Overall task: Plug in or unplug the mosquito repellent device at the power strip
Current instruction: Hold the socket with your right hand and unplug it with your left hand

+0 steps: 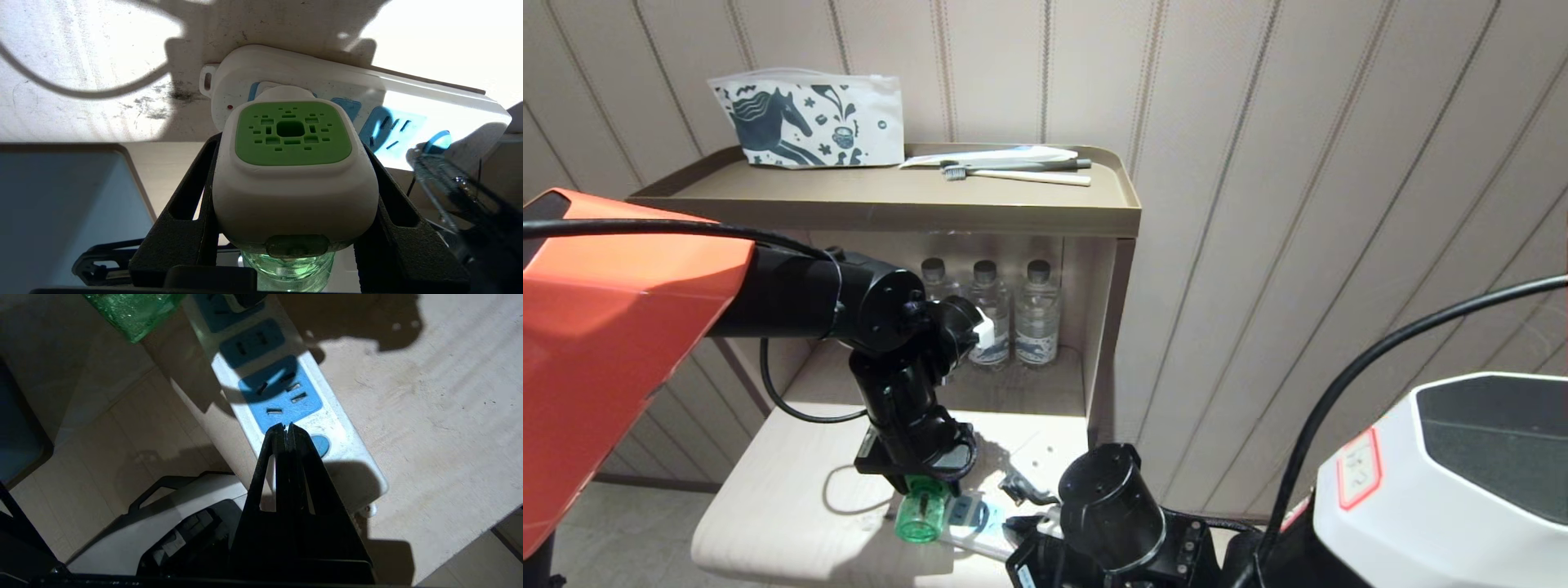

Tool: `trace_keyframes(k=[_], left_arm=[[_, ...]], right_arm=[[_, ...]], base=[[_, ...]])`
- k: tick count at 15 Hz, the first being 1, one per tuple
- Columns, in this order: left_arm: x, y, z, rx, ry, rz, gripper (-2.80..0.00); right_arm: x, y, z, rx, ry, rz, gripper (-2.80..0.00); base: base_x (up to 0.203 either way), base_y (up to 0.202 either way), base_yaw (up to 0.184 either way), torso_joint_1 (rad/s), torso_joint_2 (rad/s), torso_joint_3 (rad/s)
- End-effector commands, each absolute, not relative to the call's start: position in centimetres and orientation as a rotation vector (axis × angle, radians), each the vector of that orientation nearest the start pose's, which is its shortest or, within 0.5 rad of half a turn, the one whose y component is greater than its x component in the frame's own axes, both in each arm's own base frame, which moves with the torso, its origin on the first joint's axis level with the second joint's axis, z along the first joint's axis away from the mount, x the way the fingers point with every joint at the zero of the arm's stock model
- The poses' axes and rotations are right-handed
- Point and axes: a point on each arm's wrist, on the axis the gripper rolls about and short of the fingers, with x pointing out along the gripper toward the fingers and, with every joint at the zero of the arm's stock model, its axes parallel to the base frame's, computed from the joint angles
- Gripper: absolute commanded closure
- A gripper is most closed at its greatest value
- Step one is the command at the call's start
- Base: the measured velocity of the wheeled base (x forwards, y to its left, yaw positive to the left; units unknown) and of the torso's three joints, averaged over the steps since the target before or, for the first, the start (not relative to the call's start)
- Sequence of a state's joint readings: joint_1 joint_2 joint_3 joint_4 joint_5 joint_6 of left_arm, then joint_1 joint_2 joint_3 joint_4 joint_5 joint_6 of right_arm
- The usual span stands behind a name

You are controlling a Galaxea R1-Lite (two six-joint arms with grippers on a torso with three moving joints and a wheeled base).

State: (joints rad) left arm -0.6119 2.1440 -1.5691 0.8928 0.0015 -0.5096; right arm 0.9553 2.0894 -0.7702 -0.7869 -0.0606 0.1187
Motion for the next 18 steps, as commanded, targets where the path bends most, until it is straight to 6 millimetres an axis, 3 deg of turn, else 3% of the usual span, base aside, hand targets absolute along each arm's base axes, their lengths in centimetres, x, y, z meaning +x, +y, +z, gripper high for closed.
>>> trace_keyframes(k=[1,6,8,12,18], left_arm=[[29.6,-20.8,11.6,0.036,1.488,-0.113,0.0],[29.7,-20.7,11.6,0.03,1.49,-0.108,0.0],[29.7,-20.7,11.7,0.029,1.488,-0.109,0.0],[29.7,-20.3,13.6,-0.009,1.434,-0.128,0.0],[29.7,-20.2,14.8,-0.033,1.41,-0.13,0.0]], right_arm=[[20.7,29.3,5.6,-0.156,0.525,0.847,0.0],[21.8,30.9,5.1,-0.141,0.515,0.862,0.0],[21.7,30.4,4.2,-0.152,0.546,0.852,0.0],[21.0,29.1,2.7,-0.176,0.618,0.847,0.0],[21.3,29.1,2.4,-0.174,0.623,0.843,0.0]], base=[[0.0,0.0,0.0,0.0,0.0,0.0],[0.0,0.0,0.0,0.0,0.0,0.0],[0.0,0.0,0.0,0.0,0.0,0.0],[0.0,0.0,0.0,0.0,0.0,0.0],[0.0,0.0,0.0,0.0,0.0,0.0]])
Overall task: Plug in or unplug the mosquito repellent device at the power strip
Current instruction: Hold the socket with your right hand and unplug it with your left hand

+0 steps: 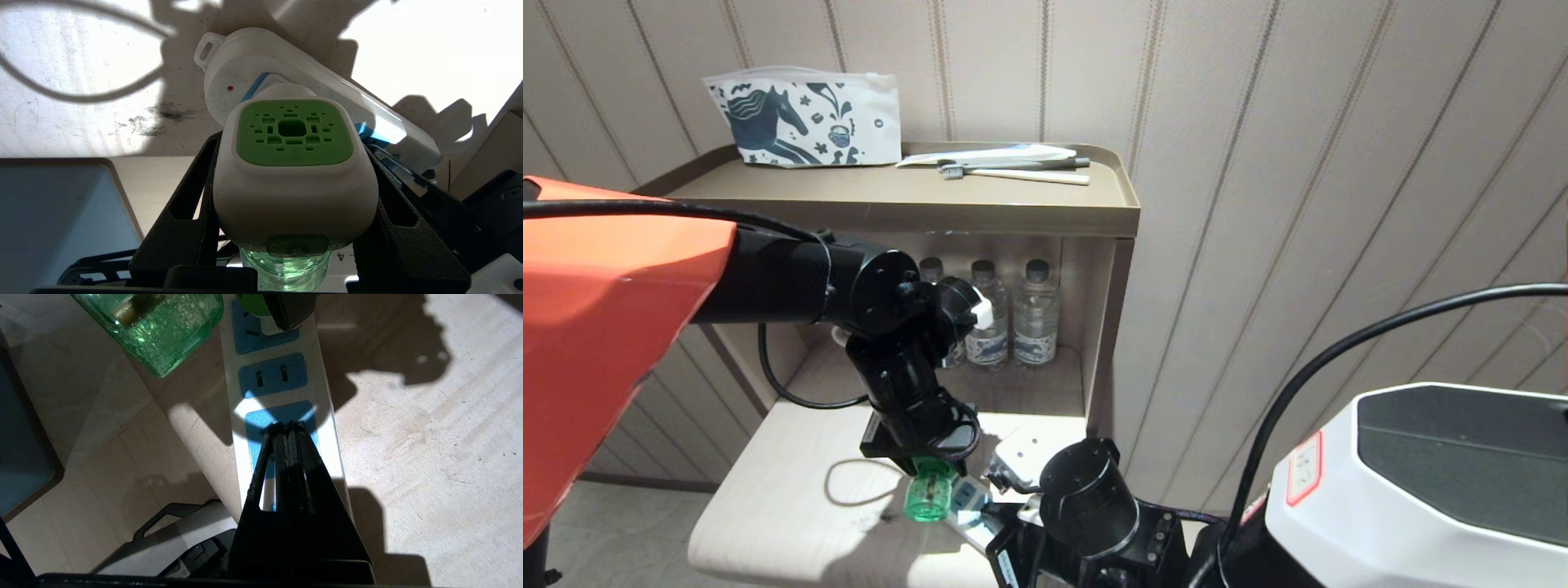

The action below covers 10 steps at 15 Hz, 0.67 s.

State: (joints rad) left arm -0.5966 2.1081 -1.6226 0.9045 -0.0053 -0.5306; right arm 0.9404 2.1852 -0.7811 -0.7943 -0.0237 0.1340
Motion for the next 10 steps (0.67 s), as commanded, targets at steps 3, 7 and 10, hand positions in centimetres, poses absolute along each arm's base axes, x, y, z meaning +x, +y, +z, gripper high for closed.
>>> trace_keyframes(k=[3,7,10], left_arm=[[29.8,-20.2,14.6,-0.032,1.411,-0.127,0.0],[29.6,-20.1,12.6,-0.003,1.472,-0.1,0.0],[29.3,-19.9,12.4,0.014,1.474,-0.09,0.0]], right_arm=[[21.4,29.3,2.4,-0.17,0.622,0.857,0.0],[21.6,29.1,2.5,-0.168,0.621,0.852,0.0],[21.6,29.2,2.5,-0.167,0.619,0.852,0.0]], base=[[0.0,0.0,0.0,0.0,0.0,0.0],[0.0,0.0,0.0,0.0,0.0,0.0],[0.0,0.0,0.0,0.0,0.0,0.0]])
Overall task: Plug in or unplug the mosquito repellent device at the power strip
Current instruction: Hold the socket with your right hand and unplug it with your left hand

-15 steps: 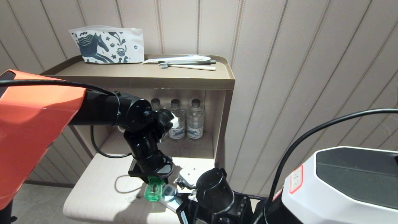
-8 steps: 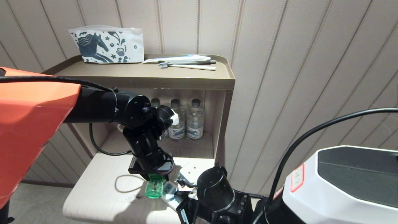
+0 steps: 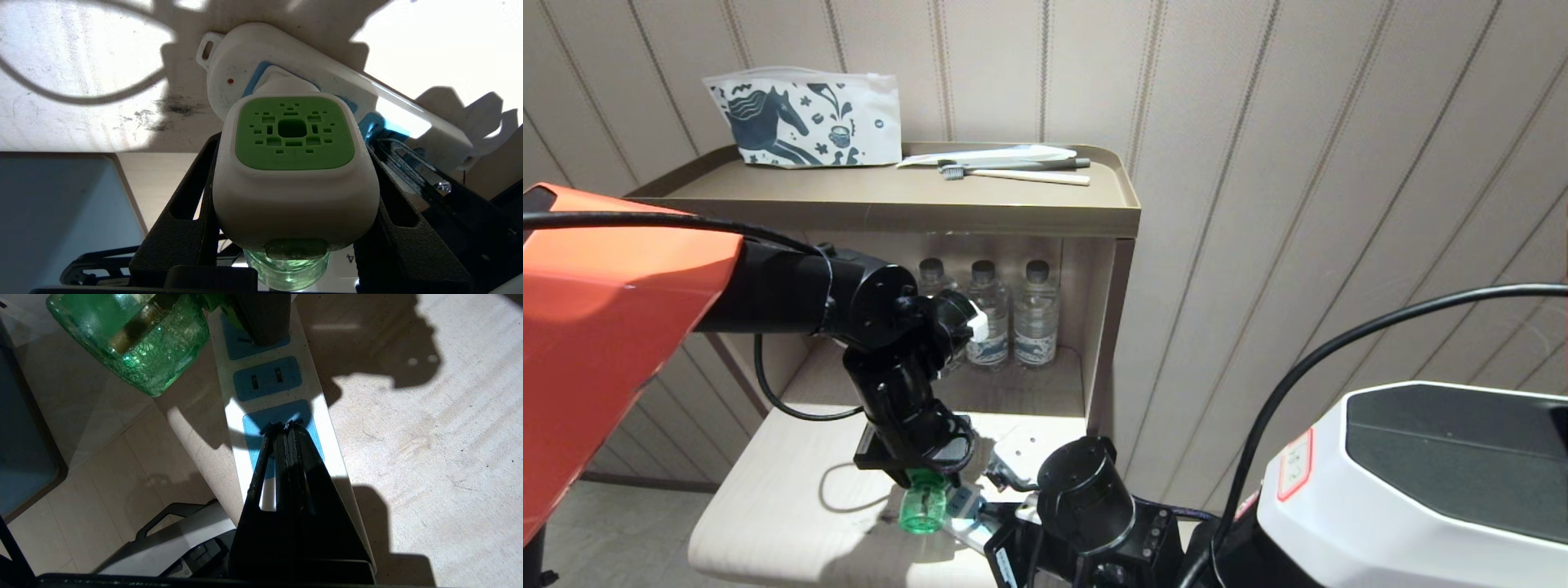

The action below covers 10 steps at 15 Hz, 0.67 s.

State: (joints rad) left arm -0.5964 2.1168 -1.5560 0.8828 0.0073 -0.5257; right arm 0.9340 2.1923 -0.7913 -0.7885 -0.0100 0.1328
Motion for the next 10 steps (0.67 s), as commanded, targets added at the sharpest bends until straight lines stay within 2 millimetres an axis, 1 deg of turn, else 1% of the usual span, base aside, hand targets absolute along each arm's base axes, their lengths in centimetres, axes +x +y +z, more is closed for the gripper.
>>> trace_keyframes(k=[1,2,3,5,6,10], left_arm=[[29.3,-19.9,12.3,0.016,1.475,-0.09,0.0],[29.2,-19.8,12.3,0.017,1.472,-0.091,0.0],[29.0,-19.7,12.6,0.012,1.455,-0.101,0.0],[28.9,-19.6,13.7,0.0,1.422,-0.118,0.0],[28.7,-19.5,14.5,-0.007,1.396,-0.126,0.0],[28.7,-19.3,15.0,0.021,1.353,-0.091,0.0]], right_arm=[[21.6,29.2,2.5,-0.166,0.618,0.852,0.0],[21.6,29.2,2.6,-0.167,0.616,0.853,0.0],[21.6,29.1,2.5,-0.166,0.62,0.851,0.0],[21.6,29.1,2.4,-0.167,0.621,0.85,0.0],[21.9,29.0,2.4,-0.165,0.623,0.844,0.0],[22.2,29.0,2.7,-0.16,0.611,0.841,0.0]], base=[[0.0,0.0,0.0,0.0,0.0,0.0],[0.0,0.0,0.0,0.0,0.0,0.0],[0.0,0.0,0.0,0.0,0.0,0.0],[0.0,0.0,0.0,0.0,0.0,0.0],[0.0,0.0,0.0,0.0,0.0,0.0],[0.0,0.0,0.0,0.0,0.0,0.0]])
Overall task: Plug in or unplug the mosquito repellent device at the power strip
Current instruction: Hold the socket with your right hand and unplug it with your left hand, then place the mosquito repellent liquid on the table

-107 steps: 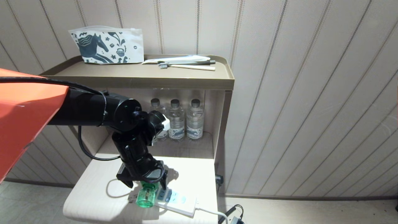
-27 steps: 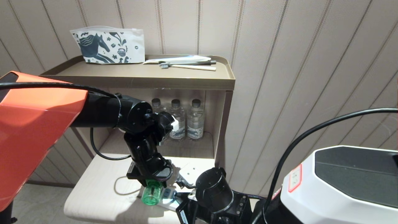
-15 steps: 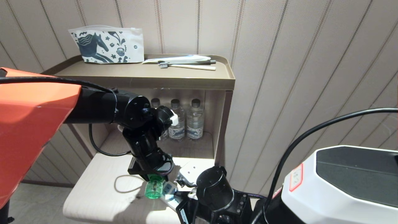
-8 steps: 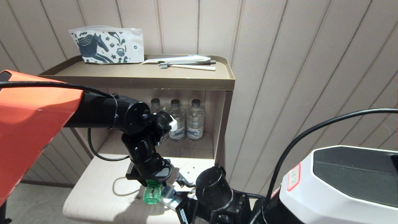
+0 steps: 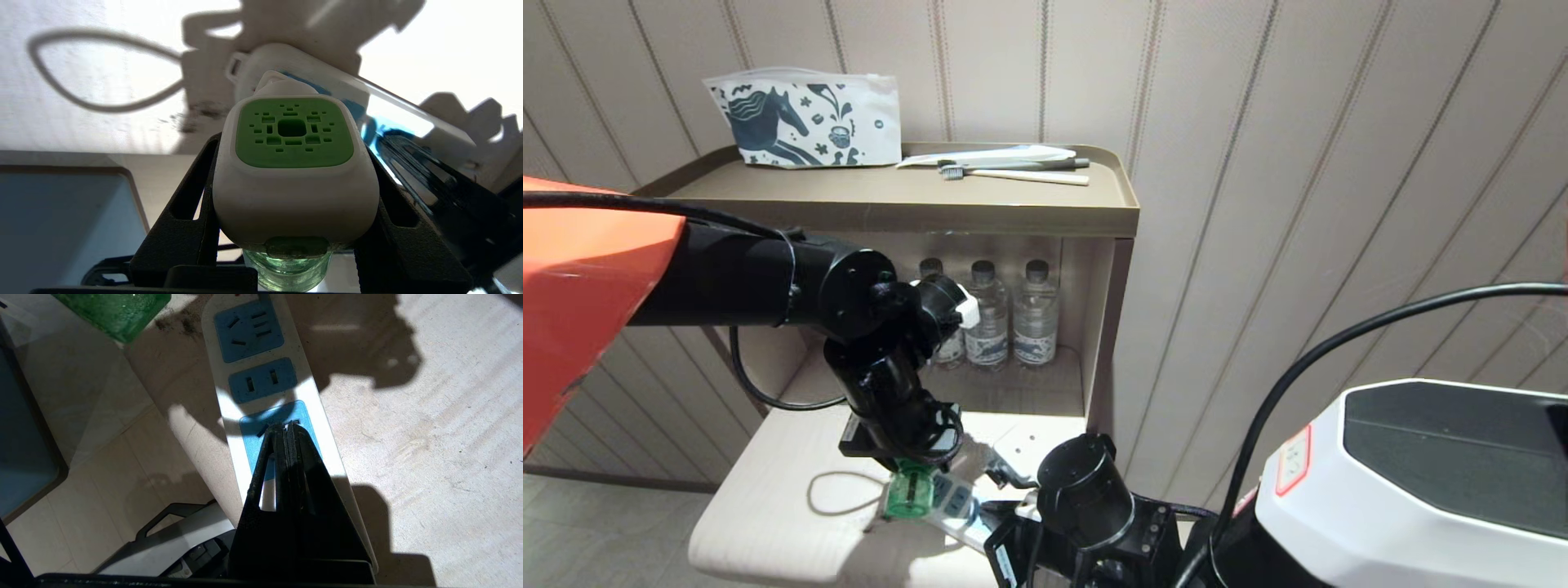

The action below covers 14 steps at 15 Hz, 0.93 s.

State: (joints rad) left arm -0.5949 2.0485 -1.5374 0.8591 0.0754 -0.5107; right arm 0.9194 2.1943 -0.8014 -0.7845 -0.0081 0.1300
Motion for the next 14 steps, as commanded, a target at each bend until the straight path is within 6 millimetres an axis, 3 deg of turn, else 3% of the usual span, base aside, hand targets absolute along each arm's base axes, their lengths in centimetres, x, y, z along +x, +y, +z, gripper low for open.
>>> trace_keyframes(k=[1,5,8,12,14], left_arm=[[28.7,-19.3,14.9,0.021,1.355,-0.09,0.0],[28.4,-19.1,16.0,0.001,1.33,-0.1,0.0],[27.4,-18.4,18.6,-0.04,1.265,-0.132,0.0],[23.6,-15.6,24.4,-0.114,1.109,-0.18,0.0],[22.1,-14.3,26.1,-0.134,1.055,-0.185,0.0]], right_arm=[[22.2,29.0,2.7,-0.16,0.611,0.841,0.0],[22.2,28.7,2.9,-0.156,0.61,0.833,0.0],[22.4,28.4,3.2,-0.149,0.601,0.826,0.0],[22.6,28.3,4.6,-0.135,0.564,0.827,0.0],[22.6,28.2,5.1,-0.128,0.548,0.829,0.0]], base=[[0.0,0.0,0.0,0.0,0.0,0.0],[0.0,0.0,0.0,0.0,0.0,0.0],[0.0,0.0,0.0,0.0,0.0,0.0],[0.0,0.0,0.0,0.0,0.0,0.0],[0.0,0.0,0.0,0.0,0.0,0.0]])
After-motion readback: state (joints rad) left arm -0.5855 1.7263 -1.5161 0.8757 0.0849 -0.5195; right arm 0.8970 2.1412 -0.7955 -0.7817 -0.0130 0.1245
